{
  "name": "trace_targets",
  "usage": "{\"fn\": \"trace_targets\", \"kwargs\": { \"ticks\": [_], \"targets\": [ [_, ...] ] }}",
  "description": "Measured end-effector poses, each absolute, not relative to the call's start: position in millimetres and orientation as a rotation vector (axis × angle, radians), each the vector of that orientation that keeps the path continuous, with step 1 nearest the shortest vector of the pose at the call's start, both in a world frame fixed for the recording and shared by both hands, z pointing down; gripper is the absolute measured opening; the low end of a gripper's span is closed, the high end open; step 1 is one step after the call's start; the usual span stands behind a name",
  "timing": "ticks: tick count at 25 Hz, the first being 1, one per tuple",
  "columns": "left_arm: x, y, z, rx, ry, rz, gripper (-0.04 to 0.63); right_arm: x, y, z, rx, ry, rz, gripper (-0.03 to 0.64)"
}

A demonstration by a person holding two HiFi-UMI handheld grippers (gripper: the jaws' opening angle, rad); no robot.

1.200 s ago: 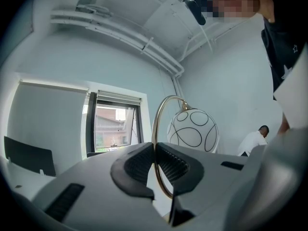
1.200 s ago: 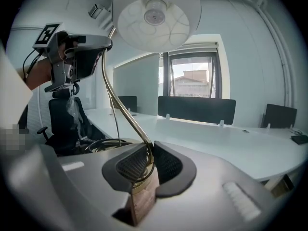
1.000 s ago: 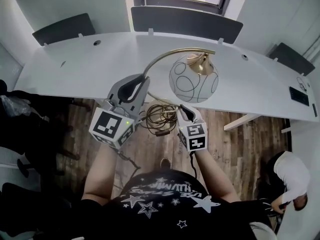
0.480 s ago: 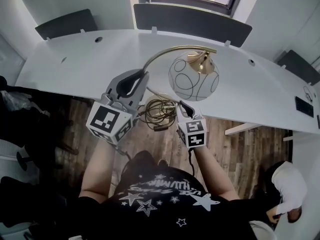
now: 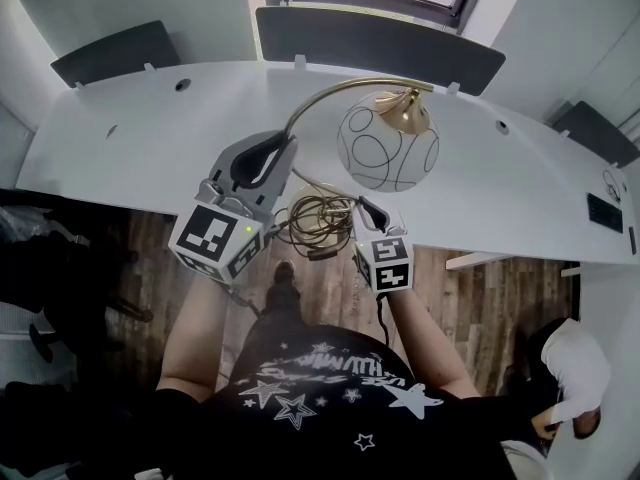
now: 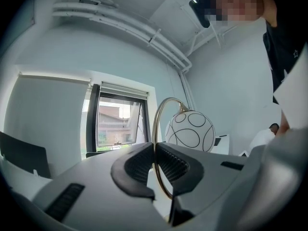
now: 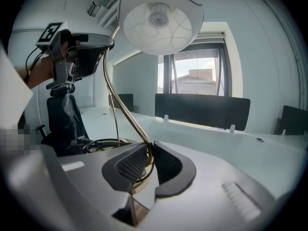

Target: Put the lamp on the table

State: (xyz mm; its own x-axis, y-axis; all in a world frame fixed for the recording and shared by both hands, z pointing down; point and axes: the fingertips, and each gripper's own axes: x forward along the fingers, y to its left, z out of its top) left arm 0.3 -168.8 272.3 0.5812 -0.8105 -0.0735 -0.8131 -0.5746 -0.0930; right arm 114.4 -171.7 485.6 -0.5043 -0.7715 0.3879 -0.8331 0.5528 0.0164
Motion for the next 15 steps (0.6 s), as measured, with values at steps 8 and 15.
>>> {"fn": "trace_targets", "kwargs": {
  "ticks": [8,15],
  "targets": [
    [-23,-251,264,-2.711,1.308,0.048,0.038,91,-245,478,1.367,-2.401,0.239,0.044],
    [-27,-273,256,-2.696,1.248,0.070,0.035,85,-271,475,1.428,-2.399,0.207,0.043]
  ]
}}
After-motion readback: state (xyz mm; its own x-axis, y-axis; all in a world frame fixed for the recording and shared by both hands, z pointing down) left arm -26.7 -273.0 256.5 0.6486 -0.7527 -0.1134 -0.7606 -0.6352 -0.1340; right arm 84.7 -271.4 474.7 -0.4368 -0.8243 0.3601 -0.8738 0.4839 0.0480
